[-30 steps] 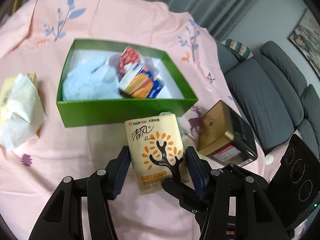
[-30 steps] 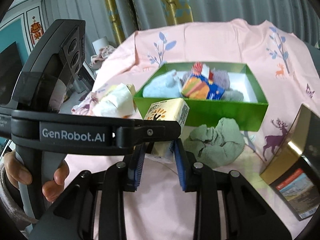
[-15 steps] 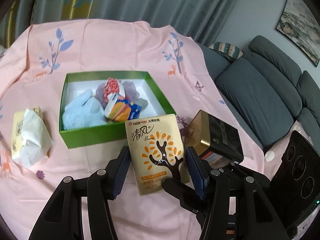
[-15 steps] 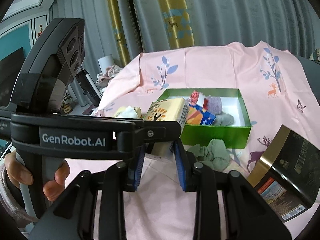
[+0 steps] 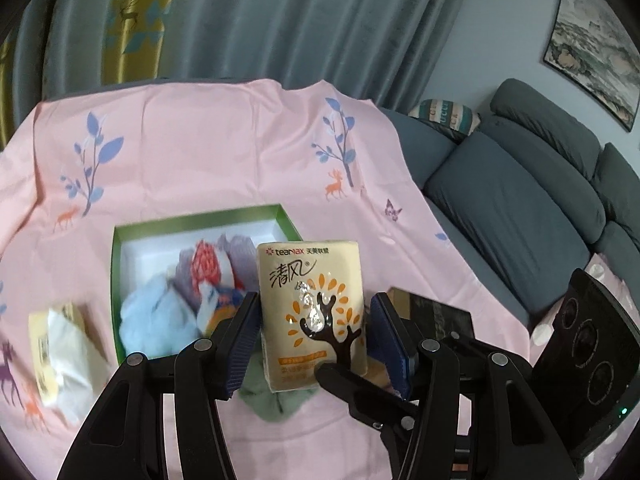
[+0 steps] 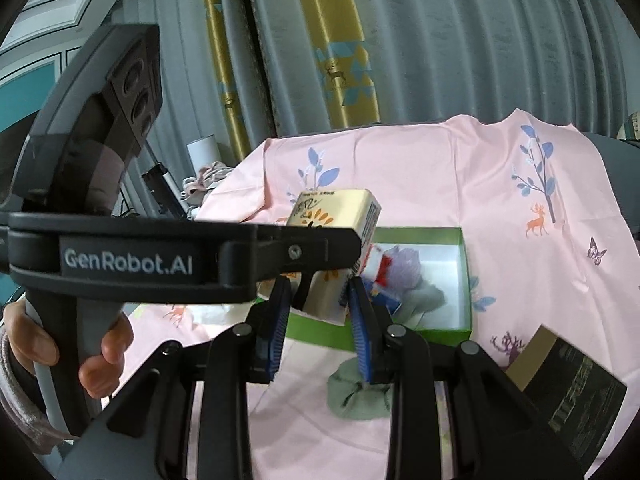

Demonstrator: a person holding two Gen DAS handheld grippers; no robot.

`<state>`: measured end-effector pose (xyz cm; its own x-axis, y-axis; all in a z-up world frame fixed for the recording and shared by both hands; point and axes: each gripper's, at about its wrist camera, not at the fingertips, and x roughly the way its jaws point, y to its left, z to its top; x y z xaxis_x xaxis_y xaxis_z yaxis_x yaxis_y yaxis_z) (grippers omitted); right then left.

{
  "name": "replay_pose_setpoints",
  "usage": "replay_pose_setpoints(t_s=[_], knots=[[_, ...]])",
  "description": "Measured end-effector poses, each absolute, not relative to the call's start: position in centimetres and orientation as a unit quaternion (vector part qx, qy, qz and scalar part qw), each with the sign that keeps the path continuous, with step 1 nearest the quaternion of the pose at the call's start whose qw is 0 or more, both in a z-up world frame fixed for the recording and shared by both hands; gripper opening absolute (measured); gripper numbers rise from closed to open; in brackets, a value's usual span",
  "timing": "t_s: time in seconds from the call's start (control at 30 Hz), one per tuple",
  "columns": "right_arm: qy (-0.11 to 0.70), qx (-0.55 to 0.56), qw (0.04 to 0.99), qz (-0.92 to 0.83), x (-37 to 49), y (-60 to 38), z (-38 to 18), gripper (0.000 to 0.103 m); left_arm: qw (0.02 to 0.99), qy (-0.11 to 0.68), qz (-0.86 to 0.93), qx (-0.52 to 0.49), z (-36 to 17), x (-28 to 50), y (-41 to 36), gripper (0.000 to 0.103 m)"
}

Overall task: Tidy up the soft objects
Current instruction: 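Lift the cream tissue pack with both grippers and carry it over the box, then open both grippers to drop the cream tissue pack into the box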

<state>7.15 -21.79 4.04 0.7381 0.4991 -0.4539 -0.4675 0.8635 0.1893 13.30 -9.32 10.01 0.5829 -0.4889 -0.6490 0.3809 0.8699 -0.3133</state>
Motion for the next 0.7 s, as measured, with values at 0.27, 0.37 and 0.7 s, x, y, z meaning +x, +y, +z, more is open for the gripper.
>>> replay_pose_setpoints(t_s=[0.27,0.37,0.7], knots=[[0.283,0.051,0.923,0.255,12.3,-21.4,2.4,0.029,0.882,0.405,-0.228,-0.077,8.1,18.4,-9.0,0.057],[0.295,0.051,0.92,0.251,14.2,-20.8,1.4,0.029,0.88,0.415,-0.216,-0.082,6.8,20.4,-8.6,0.057],[0.329,0.045,0.914,0.234,19.8,-18.7,-1.8,0.029,0.875,0.444,-0.172,-0.087,2.0,25.4,-7.2,0.057]])
